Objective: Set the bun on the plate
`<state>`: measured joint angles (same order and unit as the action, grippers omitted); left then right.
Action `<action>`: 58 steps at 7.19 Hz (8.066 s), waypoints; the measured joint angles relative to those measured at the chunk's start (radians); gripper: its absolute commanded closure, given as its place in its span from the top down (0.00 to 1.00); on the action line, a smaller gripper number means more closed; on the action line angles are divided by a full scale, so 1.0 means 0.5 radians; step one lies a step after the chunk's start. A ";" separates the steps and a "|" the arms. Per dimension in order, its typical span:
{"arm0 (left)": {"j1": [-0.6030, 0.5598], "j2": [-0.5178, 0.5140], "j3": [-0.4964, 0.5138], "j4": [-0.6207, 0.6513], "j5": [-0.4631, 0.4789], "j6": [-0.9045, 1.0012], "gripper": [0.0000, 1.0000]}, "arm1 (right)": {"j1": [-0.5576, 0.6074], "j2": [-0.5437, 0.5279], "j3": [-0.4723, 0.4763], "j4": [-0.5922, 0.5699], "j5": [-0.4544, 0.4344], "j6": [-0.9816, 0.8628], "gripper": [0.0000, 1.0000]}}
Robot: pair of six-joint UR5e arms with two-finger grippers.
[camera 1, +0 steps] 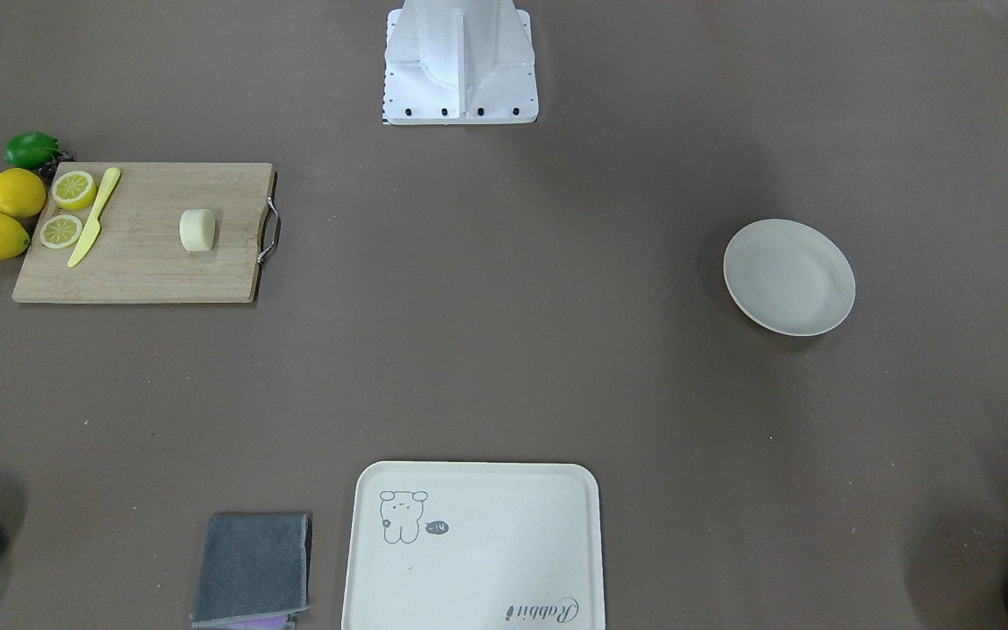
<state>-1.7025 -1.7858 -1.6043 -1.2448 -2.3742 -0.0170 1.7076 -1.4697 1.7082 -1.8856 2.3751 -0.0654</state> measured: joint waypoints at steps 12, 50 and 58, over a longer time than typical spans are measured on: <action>1.234 -0.074 0.401 -0.510 -0.283 0.009 0.85 | -0.180 0.002 -0.018 0.011 0.070 0.002 1.00; 1.327 -0.350 0.449 -1.054 -0.360 -0.682 0.96 | -0.413 0.195 0.059 -0.002 0.018 0.125 1.00; 0.545 -0.006 0.429 -0.357 -0.120 1.110 0.96 | -0.977 0.215 0.072 0.000 0.082 0.606 1.00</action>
<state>-1.4300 -1.7890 -1.3899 -1.4232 -2.4341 0.5380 1.2191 -1.3622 1.7445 -1.8856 2.4163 0.2377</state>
